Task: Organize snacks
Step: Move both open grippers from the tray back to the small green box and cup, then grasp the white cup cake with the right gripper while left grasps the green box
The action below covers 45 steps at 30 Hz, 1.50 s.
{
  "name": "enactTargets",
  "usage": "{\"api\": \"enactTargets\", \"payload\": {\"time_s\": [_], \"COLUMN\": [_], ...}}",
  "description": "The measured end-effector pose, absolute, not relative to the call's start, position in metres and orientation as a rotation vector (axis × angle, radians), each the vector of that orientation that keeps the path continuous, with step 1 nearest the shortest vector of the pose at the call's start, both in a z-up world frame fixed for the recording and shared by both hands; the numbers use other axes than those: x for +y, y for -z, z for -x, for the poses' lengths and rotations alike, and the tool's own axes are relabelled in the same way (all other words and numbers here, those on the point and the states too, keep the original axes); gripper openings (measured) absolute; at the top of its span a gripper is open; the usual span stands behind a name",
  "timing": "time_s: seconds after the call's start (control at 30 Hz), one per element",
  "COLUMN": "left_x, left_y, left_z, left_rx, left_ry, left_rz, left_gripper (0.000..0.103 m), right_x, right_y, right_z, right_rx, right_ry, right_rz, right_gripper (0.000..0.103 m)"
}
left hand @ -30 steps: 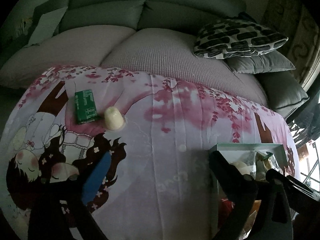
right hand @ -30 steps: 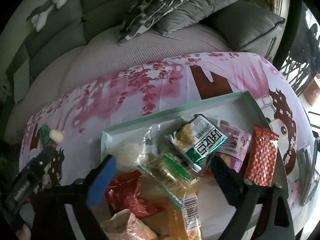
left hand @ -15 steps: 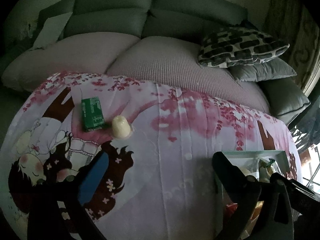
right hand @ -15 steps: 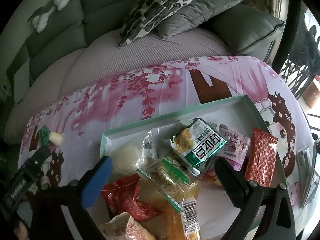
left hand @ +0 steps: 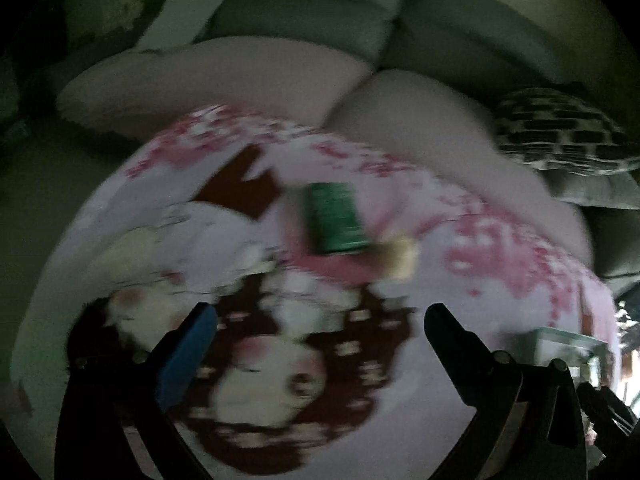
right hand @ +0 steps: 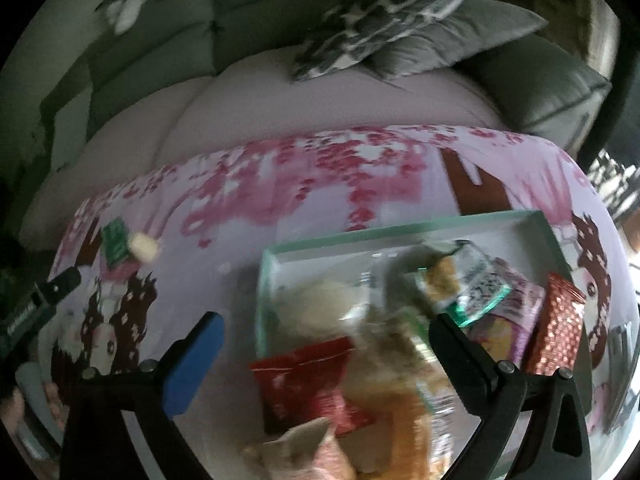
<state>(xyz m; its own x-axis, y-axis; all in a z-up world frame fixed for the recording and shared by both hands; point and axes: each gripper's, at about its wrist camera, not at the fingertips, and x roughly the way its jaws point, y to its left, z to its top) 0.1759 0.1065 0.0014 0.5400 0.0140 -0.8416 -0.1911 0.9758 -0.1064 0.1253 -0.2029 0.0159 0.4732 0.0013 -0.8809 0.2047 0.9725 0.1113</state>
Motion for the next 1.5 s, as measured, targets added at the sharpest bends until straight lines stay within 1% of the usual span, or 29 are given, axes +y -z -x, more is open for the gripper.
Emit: {"api": "enactTargets", "payload": {"time_s": [0.2,0.43,0.77,1.03,1.2,1.3,1.5], "left_x": [0.145,0.15,0.144,0.161,0.167,0.173,0.176], "left_y": [0.004,0.007,0.02,0.028,0.033,0.039,0.047], "left_z": [-0.171,-0.174,-0.193,-0.211,-0.226,-0.233,-0.245], "left_rx": [1.014,1.028,1.065,1.038,1.017,1.014,1.006], "left_ry": [-0.231,-0.214,-0.167,-0.185,-0.19,-0.18,-0.184], "left_rz": [0.19,0.203,0.223,0.299,0.308,0.362,0.38], "left_gripper": [0.103,0.103,0.103,0.103,0.103,0.103,0.103], "right_x": [-0.157,-0.127,-0.088,-0.056,-0.045,-0.035,-0.016], "right_y": [-0.018,-0.02,0.008,0.041,0.052,0.057,0.07], "right_z": [-0.127,-0.129,-0.164,-0.204,-0.223,-0.235,-0.254], "right_rx": [1.052,1.018,1.055,1.08,1.072,1.058,1.064], "right_ry": [0.014,-0.048,-0.13,-0.168,-0.184,-0.2,-0.233], "right_rz": [-0.146,-0.105,-0.055,0.012,0.035,0.069,0.108], "right_gripper": [0.103,0.103,0.103,0.103,0.098,0.097,0.094]}}
